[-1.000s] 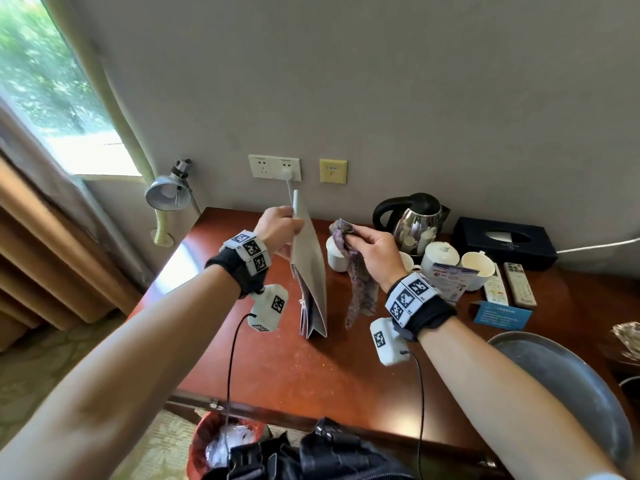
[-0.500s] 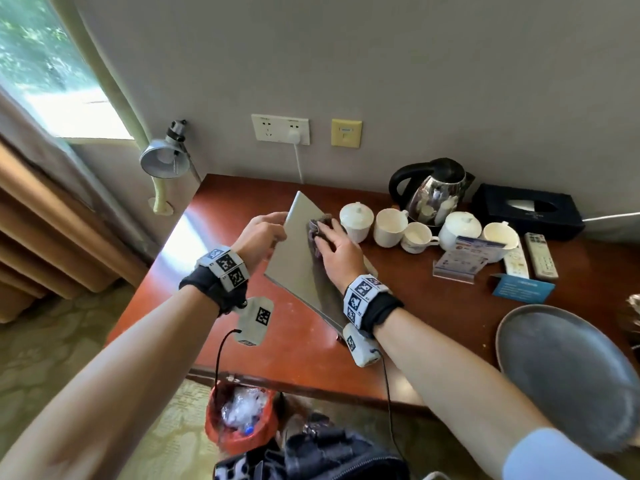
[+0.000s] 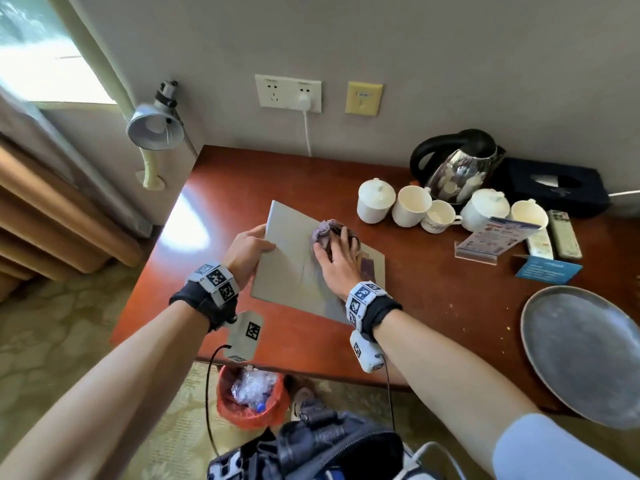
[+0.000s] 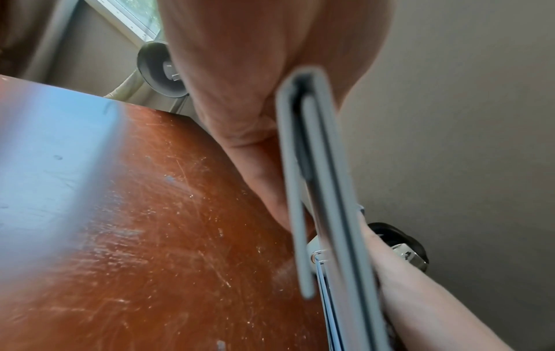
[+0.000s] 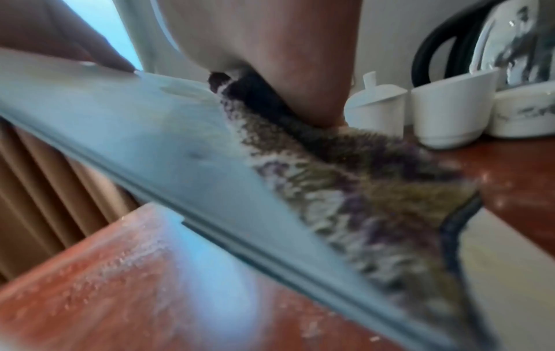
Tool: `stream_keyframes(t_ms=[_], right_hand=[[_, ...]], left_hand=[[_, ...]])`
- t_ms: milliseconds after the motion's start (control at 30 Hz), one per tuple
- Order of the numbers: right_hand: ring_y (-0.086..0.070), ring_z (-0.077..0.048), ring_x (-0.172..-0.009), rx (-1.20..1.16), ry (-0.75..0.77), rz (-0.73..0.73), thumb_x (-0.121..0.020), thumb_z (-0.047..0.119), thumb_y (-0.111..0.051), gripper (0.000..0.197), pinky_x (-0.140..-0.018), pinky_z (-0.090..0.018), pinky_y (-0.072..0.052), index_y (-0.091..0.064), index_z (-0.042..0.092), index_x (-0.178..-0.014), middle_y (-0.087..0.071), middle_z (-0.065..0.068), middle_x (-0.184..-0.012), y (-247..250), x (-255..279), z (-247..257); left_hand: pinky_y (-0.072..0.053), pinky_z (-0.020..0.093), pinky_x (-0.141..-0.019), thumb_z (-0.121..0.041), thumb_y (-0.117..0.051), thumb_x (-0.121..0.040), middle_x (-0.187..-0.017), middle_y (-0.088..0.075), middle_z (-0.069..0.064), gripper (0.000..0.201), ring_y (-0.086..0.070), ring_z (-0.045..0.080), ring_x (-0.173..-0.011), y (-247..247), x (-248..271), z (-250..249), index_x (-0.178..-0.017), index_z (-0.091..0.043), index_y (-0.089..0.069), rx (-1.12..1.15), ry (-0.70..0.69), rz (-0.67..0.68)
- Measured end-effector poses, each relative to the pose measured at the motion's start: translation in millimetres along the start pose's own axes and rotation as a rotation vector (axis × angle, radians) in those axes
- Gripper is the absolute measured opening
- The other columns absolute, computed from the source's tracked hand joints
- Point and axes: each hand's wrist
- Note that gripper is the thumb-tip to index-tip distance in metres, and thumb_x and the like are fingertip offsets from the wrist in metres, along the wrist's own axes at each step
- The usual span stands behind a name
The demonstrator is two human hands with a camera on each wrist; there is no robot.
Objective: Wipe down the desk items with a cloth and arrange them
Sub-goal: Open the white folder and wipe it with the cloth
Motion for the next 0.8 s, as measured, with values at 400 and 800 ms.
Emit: stream_keyframes(t_ms=[400, 800], right_hand=[[-0.025, -0.017, -0.148, -0.247, 0.293, -0.238, -0.101, 0.027, -0.055, 0.036, -0.121, -0.032, -0.022, -0.058, 0.031, -0.136, -0.028, 0.002, -0.161, -34, 6, 28], [-0.026, -0.023, -0.148, -0.199, -0.171, -0.272, -0.105, 0.03, -0.044, 0.039, -0.121, -0.036, -0.019, -0.051, 0.027, -0.143, -0.021, 0.007, -0.164, -26, -5, -36]], left_hand=[[-0.059, 0.043, -0.083, 0.006, -0.045, -0.093, -0.105, -0.074, 0.007, 0.048, -0.07, 0.027, -0.085, 14, -22, -3, -0.124, -0.025, -0.063, 0.007, -0.047, 0.108], [-0.057, 0.045, -0.083, 0.003, -0.045, -0.098, -0.108, -0.073, 0.004, 0.046, -0.068, 0.029, -0.091, 33, -26, 33, -0.126, -0.029, -0.061, 0.02, 0.055, 0.045]])
Point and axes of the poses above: each hand's wrist, its own x-axis away from the middle knuckle, its own y-axis out of the back of the hand, z = x × y
